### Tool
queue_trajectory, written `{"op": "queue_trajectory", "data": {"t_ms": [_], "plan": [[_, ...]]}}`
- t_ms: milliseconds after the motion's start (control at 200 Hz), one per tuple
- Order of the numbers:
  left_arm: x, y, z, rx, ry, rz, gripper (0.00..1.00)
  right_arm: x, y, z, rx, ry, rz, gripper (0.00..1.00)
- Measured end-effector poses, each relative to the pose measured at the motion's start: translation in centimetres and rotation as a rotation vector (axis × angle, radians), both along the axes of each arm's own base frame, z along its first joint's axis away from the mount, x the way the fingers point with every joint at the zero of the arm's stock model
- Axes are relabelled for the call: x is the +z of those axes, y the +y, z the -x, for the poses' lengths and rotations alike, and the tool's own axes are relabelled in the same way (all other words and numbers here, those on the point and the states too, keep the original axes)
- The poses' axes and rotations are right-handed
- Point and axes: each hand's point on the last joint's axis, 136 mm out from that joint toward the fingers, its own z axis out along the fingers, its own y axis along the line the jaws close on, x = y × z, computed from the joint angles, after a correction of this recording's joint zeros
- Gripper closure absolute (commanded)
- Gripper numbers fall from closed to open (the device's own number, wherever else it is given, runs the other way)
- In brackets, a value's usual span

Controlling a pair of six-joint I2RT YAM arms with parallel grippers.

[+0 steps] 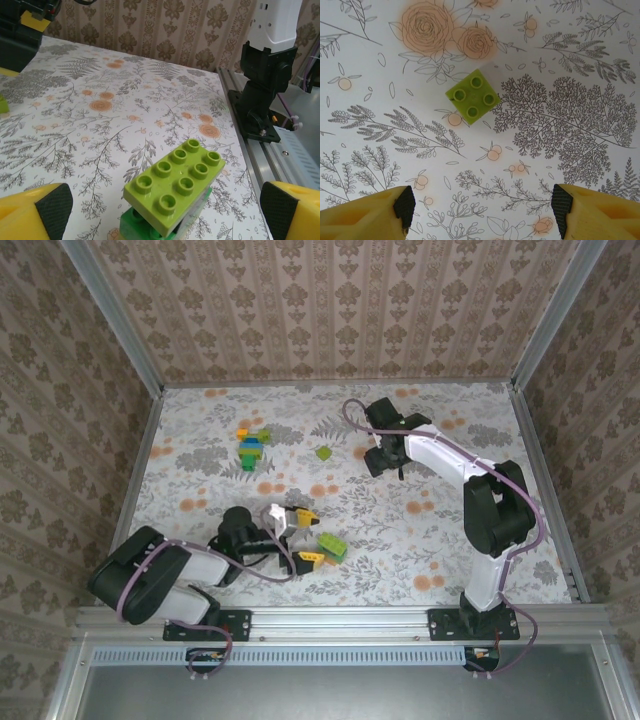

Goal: Assemble a carrot with lego

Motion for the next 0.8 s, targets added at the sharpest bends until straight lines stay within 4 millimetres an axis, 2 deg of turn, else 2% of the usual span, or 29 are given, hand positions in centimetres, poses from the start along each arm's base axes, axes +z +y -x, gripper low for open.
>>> {"op": "queue_trajectory", "data": {"t_ms": [270,800], "plan": [[-0.7,-1.1,-0.9,-0.041,-0.001,-0.038,0.0,0.2,0.0,-0.1,-0.004,-0.001,-0.013,0.25],[-2.0,-2.4,-0.5,-0.13,-0.004,-0.096,0.0,1.1,0.7,-0.9,0.002,-0.005,-0.069,0.25]]}}
